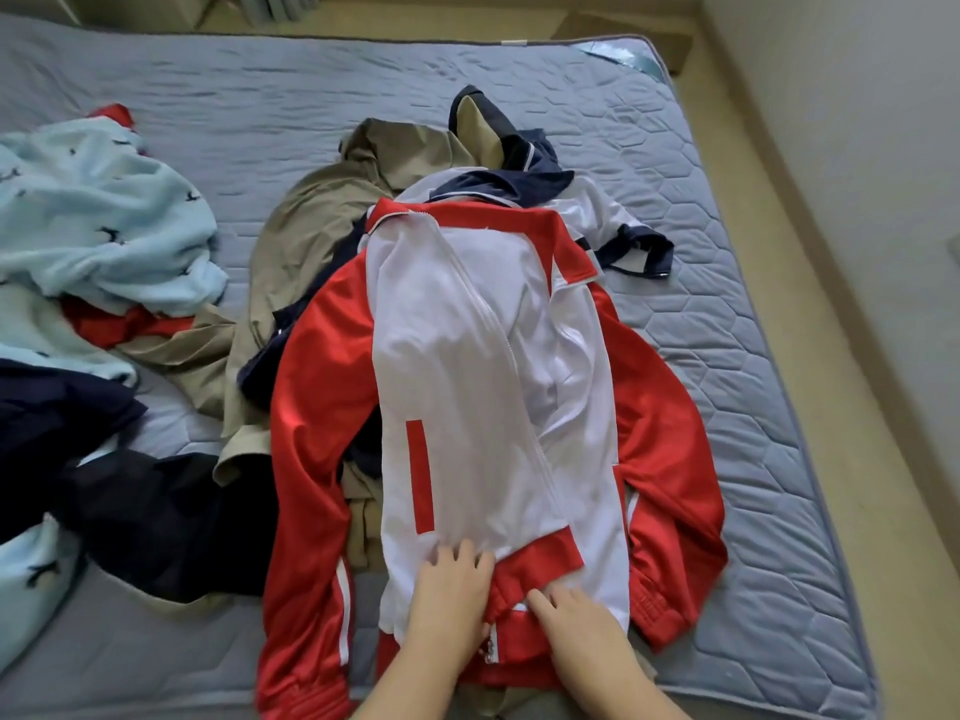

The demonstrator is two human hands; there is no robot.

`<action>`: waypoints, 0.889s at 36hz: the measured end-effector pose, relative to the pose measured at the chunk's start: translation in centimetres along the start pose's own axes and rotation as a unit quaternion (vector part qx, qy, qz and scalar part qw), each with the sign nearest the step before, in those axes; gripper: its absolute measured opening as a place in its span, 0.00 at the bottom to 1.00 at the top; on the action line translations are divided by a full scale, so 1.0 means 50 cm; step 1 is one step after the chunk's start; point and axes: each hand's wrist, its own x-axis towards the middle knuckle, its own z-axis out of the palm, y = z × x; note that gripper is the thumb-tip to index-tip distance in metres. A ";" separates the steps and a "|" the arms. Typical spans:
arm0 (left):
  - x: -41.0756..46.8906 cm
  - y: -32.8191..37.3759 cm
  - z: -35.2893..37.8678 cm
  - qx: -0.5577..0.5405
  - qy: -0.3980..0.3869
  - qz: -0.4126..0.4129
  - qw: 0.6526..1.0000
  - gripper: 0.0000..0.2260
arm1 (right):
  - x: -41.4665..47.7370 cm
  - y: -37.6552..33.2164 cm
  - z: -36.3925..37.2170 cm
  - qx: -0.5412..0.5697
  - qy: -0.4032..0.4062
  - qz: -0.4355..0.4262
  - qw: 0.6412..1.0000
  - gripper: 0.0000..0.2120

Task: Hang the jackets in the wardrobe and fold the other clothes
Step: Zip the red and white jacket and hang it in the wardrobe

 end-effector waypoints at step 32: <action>-0.015 -0.047 0.058 0.111 0.035 0.036 0.993 0.10 | -0.029 0.064 0.060 -0.104 -0.013 -0.062 0.993 0.25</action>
